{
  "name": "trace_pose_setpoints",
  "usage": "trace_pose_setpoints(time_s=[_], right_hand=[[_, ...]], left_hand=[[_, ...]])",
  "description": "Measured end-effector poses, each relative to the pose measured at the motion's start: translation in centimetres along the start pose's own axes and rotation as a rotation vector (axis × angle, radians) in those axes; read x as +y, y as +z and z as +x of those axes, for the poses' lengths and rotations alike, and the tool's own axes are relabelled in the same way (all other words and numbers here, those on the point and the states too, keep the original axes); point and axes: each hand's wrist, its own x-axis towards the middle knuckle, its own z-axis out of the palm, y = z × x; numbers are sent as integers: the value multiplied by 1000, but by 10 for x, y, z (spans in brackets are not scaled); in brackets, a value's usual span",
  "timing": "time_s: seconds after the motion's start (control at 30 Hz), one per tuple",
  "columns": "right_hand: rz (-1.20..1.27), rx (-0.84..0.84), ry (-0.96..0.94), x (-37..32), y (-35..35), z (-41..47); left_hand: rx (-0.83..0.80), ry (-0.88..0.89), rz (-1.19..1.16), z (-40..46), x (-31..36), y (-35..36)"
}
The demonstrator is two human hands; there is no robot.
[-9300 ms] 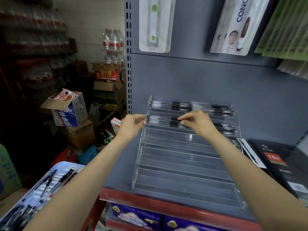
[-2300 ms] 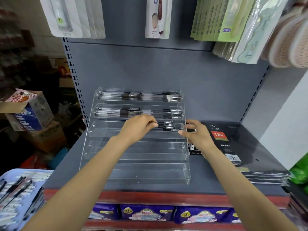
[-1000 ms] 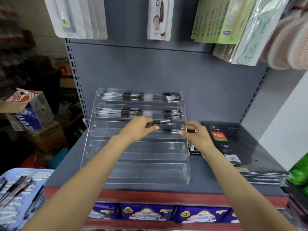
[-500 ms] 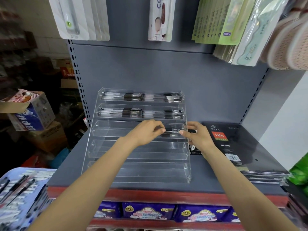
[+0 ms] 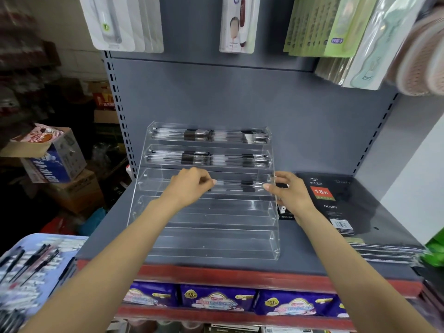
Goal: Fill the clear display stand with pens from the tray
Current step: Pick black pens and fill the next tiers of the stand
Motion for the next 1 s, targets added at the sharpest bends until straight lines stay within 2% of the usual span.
trace_pose_setpoints(time_s=[0.23,0.37,0.47,0.53,0.63,0.77,0.9,1.0], right_hand=[[-36,8,-5,2,1,1],[-163,59,-36,-3,5,-4],[-314,230,-178,-12,14,-17],[-331,276,-293,-22,24,-29],[-259,167,-348,-40,54,-47],[-184,-4,-342,-61,115,-77],[-182,-133,-356,-79,196,-119],[-211,-261,-342,-85,268,-156]], left_hand=[[-18,6,-70,0,3,2],[16,21,-27,0,-2,7],[84,54,-43,-3,-5,4],[178,96,-108,-10,-5,-2],[275,127,-203,-33,-11,-16],[389,84,-304,-81,-41,-40],[474,-35,-295,-135,-108,-67],[459,-150,-320,-182,-172,-87]])
